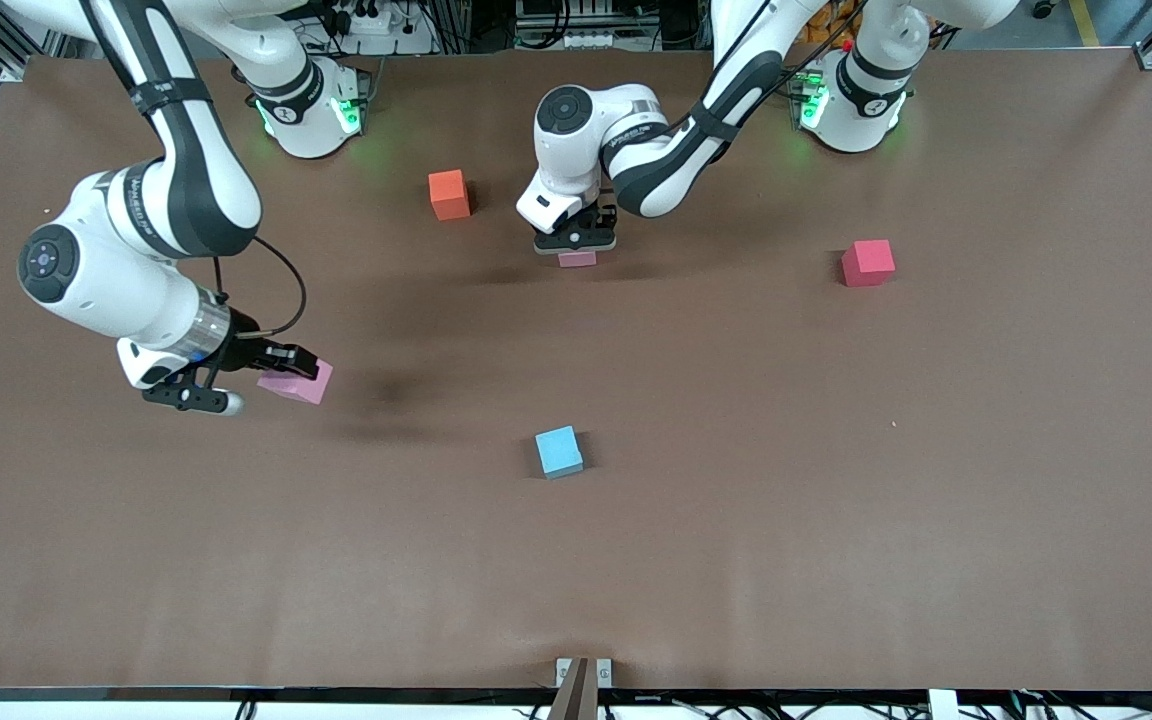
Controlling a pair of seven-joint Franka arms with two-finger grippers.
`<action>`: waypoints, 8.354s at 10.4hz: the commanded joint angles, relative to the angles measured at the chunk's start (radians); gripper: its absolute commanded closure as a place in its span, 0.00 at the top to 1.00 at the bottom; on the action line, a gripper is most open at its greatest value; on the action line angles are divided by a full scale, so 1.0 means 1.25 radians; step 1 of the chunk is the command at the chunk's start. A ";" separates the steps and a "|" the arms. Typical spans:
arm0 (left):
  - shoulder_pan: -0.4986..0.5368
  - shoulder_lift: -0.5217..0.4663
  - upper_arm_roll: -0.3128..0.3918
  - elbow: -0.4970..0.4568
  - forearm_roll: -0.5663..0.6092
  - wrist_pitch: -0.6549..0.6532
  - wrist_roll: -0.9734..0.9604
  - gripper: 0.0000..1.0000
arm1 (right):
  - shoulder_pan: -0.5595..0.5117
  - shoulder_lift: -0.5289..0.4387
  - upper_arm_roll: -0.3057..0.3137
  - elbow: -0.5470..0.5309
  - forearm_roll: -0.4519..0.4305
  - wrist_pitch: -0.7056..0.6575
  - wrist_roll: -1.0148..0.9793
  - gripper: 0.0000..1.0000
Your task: Arrange blocks into number 1
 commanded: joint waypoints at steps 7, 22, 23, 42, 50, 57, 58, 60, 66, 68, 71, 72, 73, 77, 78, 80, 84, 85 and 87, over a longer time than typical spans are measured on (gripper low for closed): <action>0.004 -0.024 -0.027 -0.059 0.030 0.029 -0.010 0.00 | 0.126 -0.038 0.068 -0.075 0.012 0.075 0.247 0.51; 0.344 -0.171 -0.027 0.077 0.030 -0.205 0.167 1.00 | 0.295 0.010 0.077 -0.084 0.001 0.183 0.346 0.51; 0.398 -0.176 -0.029 0.093 0.030 -0.206 0.221 1.00 | 0.343 0.040 0.076 -0.062 -0.005 0.192 0.351 0.51; 0.569 -0.331 0.165 0.097 -0.147 -0.485 0.754 1.00 | 0.578 0.249 0.067 0.017 -0.092 0.265 0.478 0.53; 0.454 -0.410 0.352 0.312 -0.215 -0.641 0.909 1.00 | 0.593 0.245 0.066 0.008 -0.092 0.263 0.489 1.00; 0.449 -0.413 0.342 0.448 -0.247 -0.824 1.011 1.00 | 0.310 0.039 0.068 0.046 -0.158 0.180 0.465 1.00; 0.449 -0.413 0.343 0.464 -0.247 -0.847 1.043 1.00 | 0.253 0.037 0.068 0.122 -0.219 0.065 0.432 1.00; 0.458 -0.413 0.347 0.467 -0.246 -0.848 1.067 1.00 | 0.138 0.044 0.068 0.284 -0.248 -0.166 0.336 1.00; 0.450 -0.412 0.347 0.473 -0.253 -0.848 1.038 1.00 | -0.041 -0.017 0.038 0.370 -0.208 -0.318 0.092 1.00; 0.450 -0.406 0.347 0.472 -0.256 -0.848 1.028 1.00 | -0.017 -0.021 -0.050 0.376 -0.178 -0.324 -0.001 1.00; 0.455 -0.406 0.347 0.472 -0.256 -0.848 1.029 1.00 | -0.068 -0.011 -0.052 0.438 -0.189 -0.384 -0.087 1.00; 0.457 -0.406 0.347 0.472 -0.256 -0.848 1.031 1.00 | -0.081 -0.016 -0.052 0.439 -0.187 -0.386 -0.112 1.00; 0.460 -0.406 0.347 0.472 -0.256 -0.848 1.033 1.00 | -0.093 -0.021 -0.051 0.437 -0.185 -0.388 -0.124 1.00; 0.461 -0.406 0.347 0.472 -0.256 -0.848 1.032 1.00 | -0.096 -0.043 -0.053 0.432 -0.191 -0.399 -0.133 1.00; 0.461 -0.406 0.347 0.472 -0.256 -0.848 1.032 1.00 | -0.097 -0.047 -0.054 0.430 -0.191 -0.401 -0.172 1.00; 0.460 -0.406 0.347 0.471 -0.256 -0.848 1.029 1.00 | -0.108 -0.039 -0.060 0.437 -0.193 -0.420 -0.179 1.00; 0.460 -0.406 0.347 0.468 -0.256 -0.848 1.031 1.00 | -0.107 -0.038 -0.062 0.439 -0.193 -0.425 -0.176 1.00; 0.461 -0.406 0.347 0.468 -0.256 -0.848 1.031 1.00 | -0.107 -0.038 -0.062 0.440 -0.194 -0.425 -0.175 1.00; 0.460 -0.406 0.347 0.470 -0.254 -0.848 1.029 1.00 | -0.106 -0.038 -0.062 0.440 -0.193 -0.425 -0.173 1.00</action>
